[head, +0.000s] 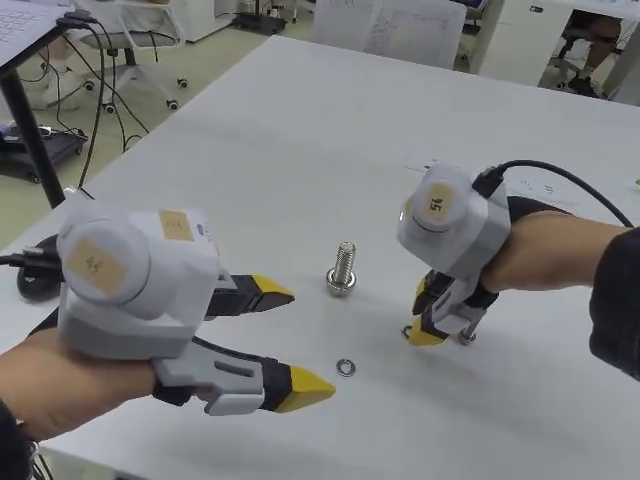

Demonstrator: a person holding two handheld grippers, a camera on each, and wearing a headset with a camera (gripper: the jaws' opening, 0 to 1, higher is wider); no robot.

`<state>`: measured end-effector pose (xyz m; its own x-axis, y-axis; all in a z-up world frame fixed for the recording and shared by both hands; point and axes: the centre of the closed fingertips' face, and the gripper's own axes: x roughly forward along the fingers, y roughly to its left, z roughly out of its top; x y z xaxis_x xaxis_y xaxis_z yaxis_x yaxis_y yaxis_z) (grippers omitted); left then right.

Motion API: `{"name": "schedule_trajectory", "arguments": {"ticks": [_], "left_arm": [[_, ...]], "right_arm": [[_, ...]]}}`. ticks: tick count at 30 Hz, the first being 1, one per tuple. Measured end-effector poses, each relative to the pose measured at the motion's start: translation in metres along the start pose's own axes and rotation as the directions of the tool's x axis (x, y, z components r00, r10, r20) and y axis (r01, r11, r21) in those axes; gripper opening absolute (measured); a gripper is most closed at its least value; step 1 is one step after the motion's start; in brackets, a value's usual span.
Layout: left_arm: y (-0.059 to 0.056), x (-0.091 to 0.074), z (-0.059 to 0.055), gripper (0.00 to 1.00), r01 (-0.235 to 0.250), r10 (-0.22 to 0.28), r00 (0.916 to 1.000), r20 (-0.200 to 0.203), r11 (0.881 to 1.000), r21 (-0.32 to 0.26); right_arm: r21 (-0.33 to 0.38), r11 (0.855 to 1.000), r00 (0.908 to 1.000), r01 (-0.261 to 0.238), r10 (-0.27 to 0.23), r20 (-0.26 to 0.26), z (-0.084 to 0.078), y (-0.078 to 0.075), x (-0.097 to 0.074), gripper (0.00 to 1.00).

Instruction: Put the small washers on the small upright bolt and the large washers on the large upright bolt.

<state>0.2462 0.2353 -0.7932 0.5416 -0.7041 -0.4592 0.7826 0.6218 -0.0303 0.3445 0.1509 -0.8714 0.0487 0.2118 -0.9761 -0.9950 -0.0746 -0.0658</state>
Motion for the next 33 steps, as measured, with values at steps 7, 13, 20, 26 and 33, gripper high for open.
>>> {"name": "schedule_trajectory", "arguments": {"ticks": [7, 13, 20, 26, 33], "left_arm": [[0.0001, 0.0002, -0.0001, 0.57, 0.000, 0.000, 1.0000, -0.002, 1.000, 0.000], [0.0003, -0.0004, 0.0002, 0.57, -0.001, 0.001, 1.0000, 0.000, 1.000, -0.003], [0.0002, -0.0012, 0.0000, 0.57, 0.000, 0.000, 1.0000, -0.001, 1.000, -0.003], [-0.0003, -0.0015, -0.0005, 0.57, 0.001, -0.001, 1.0000, -0.002, 1.000, -0.003], [-0.0009, -0.0024, -0.0005, 0.57, 0.002, -0.002, 1.0000, -0.001, 1.000, -0.004]], "right_arm": [[0.006, 1.000, 0.9999, -0.011, 0.011, 0.000, 0.0016, -0.0008, 0.0035, 0.22], [0.014, 1.000, 0.9998, -0.021, 0.021, -0.004, 0.0014, 0.0006, 0.0055, 0.21], [0.021, 0.999, 0.9997, -0.025, 0.025, -0.004, 0.0008, 0.0008, 0.0061, 0.19], [0.035, 0.999, 0.9991, -0.042, 0.042, -0.002, 0.0009, 0.0040, 0.0060, 0.18], [0.045, 0.998, 0.9991, -0.042, 0.042, 0.006, 0.0014, 0.0037, 0.0064, 0.16]]}}
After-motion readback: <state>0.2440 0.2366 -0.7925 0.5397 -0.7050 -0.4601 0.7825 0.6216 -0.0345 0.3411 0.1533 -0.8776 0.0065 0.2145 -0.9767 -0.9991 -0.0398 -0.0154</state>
